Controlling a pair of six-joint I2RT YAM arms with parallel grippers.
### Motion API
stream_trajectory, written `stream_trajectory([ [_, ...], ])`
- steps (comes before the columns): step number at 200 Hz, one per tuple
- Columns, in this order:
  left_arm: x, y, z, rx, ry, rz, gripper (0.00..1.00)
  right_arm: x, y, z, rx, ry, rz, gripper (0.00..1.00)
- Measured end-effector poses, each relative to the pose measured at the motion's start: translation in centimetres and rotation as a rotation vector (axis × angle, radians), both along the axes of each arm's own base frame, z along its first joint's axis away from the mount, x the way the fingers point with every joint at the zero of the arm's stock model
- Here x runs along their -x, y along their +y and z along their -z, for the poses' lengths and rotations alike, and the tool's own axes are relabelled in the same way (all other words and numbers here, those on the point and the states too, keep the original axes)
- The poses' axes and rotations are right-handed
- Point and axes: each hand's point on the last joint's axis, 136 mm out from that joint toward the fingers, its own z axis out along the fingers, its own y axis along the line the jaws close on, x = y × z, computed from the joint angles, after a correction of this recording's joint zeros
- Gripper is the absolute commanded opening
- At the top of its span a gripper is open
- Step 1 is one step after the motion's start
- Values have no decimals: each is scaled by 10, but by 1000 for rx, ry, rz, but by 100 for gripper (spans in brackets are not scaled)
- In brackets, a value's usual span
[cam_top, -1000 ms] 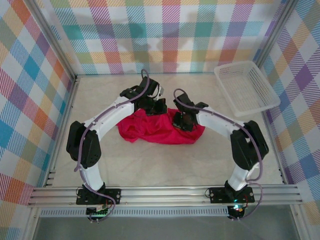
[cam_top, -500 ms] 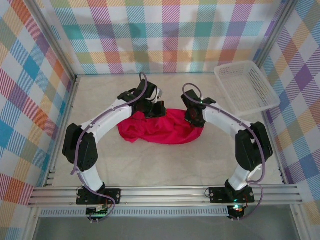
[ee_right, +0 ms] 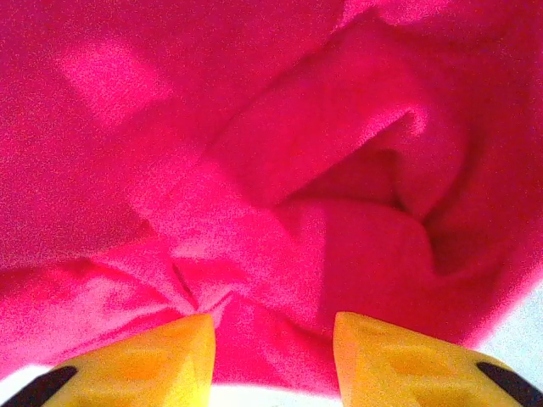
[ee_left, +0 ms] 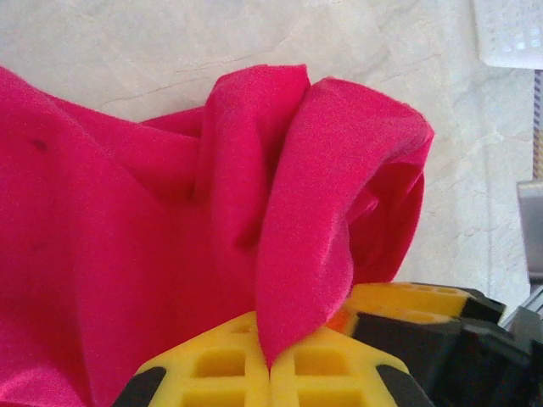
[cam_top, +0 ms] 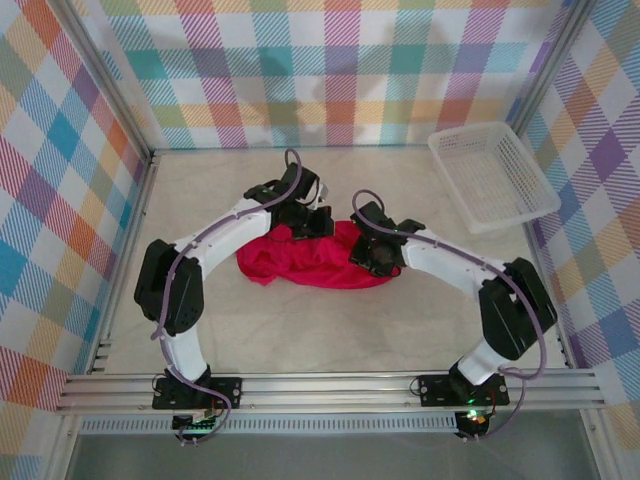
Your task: Fold the inside-out t-shirt
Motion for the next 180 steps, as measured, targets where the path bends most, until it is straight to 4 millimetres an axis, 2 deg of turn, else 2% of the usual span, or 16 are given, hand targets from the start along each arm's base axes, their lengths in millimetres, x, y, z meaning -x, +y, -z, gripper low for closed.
stream_trajectory([
  [24,0,-1,1,1,5,3,0,-16,12,12,22,20,-11,46],
  [64,-1,0,1,1,3,1,0,-42,21,5,21,-12,-12,44],
  [96,-5,6,1,0,2,-12,0,-49,13,6,23,-13,-2,34],
  [159,-10,13,1,-2,4,-26,0,-47,13,15,6,5,-1,38],
  [180,-11,15,2,-4,9,-32,0,-45,16,23,-6,30,5,26],
])
